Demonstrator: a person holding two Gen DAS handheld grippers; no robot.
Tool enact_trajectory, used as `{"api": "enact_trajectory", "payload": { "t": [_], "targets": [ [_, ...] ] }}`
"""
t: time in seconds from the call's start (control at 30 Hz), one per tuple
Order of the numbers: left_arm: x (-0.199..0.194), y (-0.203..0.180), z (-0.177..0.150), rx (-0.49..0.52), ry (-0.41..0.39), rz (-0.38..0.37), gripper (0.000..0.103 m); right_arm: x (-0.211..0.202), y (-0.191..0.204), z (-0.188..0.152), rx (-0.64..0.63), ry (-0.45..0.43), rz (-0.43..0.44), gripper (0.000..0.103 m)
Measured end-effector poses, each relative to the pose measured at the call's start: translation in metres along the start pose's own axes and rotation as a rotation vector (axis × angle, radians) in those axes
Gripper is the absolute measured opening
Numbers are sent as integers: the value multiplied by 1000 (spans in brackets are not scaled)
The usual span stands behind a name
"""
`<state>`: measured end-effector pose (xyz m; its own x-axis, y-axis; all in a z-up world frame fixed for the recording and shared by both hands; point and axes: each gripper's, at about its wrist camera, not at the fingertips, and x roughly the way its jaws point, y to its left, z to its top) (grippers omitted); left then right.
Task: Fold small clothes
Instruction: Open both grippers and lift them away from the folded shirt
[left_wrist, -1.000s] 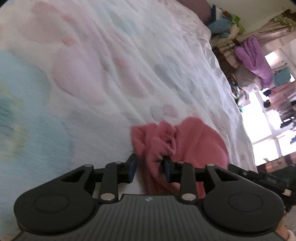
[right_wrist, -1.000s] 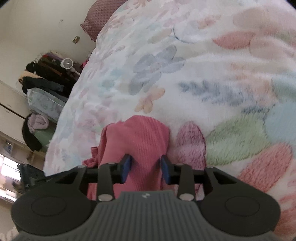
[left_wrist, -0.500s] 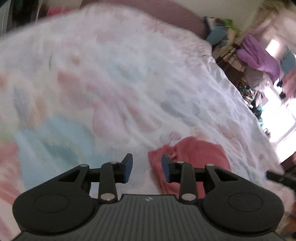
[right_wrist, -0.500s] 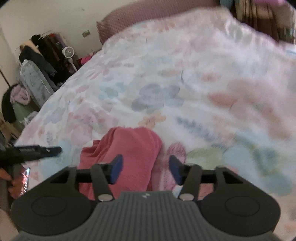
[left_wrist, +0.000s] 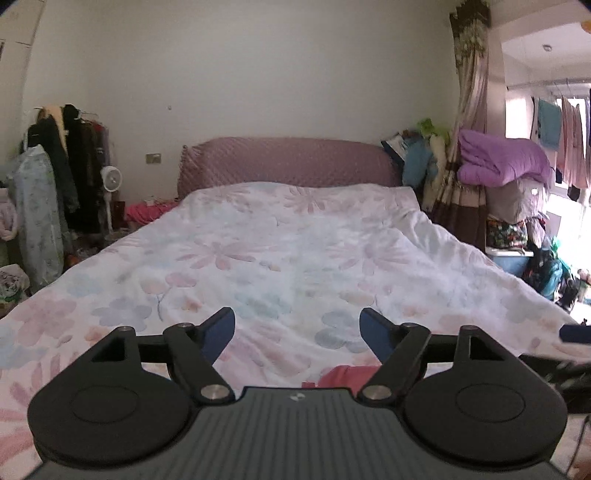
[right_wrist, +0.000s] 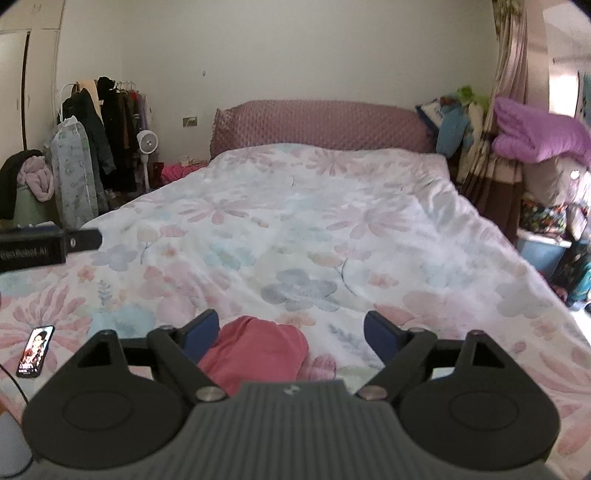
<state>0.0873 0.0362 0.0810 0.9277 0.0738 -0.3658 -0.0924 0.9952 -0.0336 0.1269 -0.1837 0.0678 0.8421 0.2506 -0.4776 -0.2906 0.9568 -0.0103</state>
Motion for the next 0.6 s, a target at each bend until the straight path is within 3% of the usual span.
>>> {"api": "enact_trajectory", "payload": {
  "t": [0.07, 0.23, 0.33, 0.43, 0.6],
  "targets": [
    [-9, -5, -5, 9, 28, 6, 94, -14, 11, -10, 6, -3, -20, 82],
    [-12, -22, -29, 88, 188, -34, 94, -33, 32, -41, 35, 40, -24, 82],
    [-17, -28, -51, 91, 204, -17, 94, -27, 41, -59, 43, 157, -21, 82],
    [-14, -29, -70, 81, 290, -9, 94, -20, 39, -78, 127, 279, -15, 82],
    [-21, -27, -95, 58, 408, -7, 92, -19, 46, -107, 129, 359, -20, 82]
  ]
}}
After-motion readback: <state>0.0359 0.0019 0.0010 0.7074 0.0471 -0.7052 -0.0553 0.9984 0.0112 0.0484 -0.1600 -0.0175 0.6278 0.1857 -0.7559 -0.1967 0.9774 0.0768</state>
